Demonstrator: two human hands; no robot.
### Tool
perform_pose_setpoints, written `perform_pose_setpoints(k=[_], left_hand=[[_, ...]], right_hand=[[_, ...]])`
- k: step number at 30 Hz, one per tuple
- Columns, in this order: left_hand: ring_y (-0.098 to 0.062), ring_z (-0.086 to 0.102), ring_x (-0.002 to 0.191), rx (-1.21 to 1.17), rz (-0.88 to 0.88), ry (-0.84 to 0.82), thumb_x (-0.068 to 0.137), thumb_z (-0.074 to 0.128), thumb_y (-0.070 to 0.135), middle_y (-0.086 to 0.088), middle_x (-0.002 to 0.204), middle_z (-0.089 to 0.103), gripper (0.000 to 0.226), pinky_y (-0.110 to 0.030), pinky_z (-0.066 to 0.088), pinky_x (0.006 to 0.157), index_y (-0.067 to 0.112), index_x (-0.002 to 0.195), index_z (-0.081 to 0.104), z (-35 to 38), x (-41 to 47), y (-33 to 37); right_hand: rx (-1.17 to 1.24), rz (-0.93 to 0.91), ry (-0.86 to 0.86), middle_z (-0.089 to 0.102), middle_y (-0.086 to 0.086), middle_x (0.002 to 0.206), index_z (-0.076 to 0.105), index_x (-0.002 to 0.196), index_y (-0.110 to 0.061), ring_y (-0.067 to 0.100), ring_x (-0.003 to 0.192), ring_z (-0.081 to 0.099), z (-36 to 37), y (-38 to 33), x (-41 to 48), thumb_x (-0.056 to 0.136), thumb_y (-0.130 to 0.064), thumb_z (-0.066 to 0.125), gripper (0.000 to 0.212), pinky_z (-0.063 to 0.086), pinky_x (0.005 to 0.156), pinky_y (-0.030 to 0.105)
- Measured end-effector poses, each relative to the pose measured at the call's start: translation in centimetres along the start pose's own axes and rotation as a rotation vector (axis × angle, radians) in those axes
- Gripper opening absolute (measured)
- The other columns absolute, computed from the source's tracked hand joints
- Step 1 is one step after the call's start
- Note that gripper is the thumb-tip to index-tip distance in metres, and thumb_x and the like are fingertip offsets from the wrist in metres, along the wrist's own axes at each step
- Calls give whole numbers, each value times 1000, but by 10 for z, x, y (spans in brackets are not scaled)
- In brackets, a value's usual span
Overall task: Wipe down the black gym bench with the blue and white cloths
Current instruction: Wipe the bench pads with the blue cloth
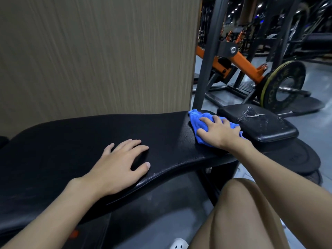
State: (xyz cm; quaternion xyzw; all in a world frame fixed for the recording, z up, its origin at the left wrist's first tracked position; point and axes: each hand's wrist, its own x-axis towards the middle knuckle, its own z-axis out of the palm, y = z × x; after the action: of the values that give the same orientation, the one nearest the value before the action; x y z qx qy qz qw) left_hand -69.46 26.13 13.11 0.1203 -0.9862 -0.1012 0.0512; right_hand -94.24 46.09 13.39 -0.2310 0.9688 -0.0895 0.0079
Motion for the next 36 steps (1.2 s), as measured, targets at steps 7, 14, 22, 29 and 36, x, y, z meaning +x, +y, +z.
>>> perform_pose_setpoints(k=[7, 14, 22, 29, 36], left_hand=[[1, 8, 146, 25, -1, 12, 74, 12, 76, 22, 157, 20, 78, -41, 8, 121, 45, 143, 32, -12, -35, -44], [-1, 12, 145, 45, -78, 22, 74, 12, 76, 20, 156, 23, 79, -42, 11, 120, 44, 143, 34, -30, -78, -97], [-1, 14, 145, 62, -170, 55, 75, 12, 76, 20, 155, 24, 79, -41, 12, 119, 44, 143, 35, -42, -125, -147], [-2, 17, 143, 95, -266, 76, 75, 12, 76, 20, 154, 26, 79, -45, 16, 118, 44, 143, 35, -50, -162, -168], [-4, 20, 143, 129, -367, 132, 74, 14, 78, 16, 153, 31, 81, -48, 13, 117, 41, 141, 38, -53, -194, -183]], right_hand=[[-20, 2, -19, 21, 2, 159, 27, 146, -47, 36, 146, 14, 6, -47, -25, 87, -56, 31, 59, 14, 109, 66], [-39, -66, -32, 19, 2, 160, 26, 146, -45, 36, 146, 13, 18, -118, -46, 88, -56, 29, 60, 14, 109, 68], [-53, -223, -55, 17, 4, 161, 25, 147, -44, 38, 145, 13, 34, -215, -63, 88, -56, 30, 61, 13, 108, 69], [-45, -371, -94, 10, 7, 163, 25, 148, -42, 40, 146, 6, 45, -290, -83, 89, -56, 30, 62, 7, 108, 72], [-38, -483, -122, 8, 8, 164, 25, 148, -40, 42, 146, 6, 56, -355, -111, 88, -59, 29, 64, 6, 107, 73]])
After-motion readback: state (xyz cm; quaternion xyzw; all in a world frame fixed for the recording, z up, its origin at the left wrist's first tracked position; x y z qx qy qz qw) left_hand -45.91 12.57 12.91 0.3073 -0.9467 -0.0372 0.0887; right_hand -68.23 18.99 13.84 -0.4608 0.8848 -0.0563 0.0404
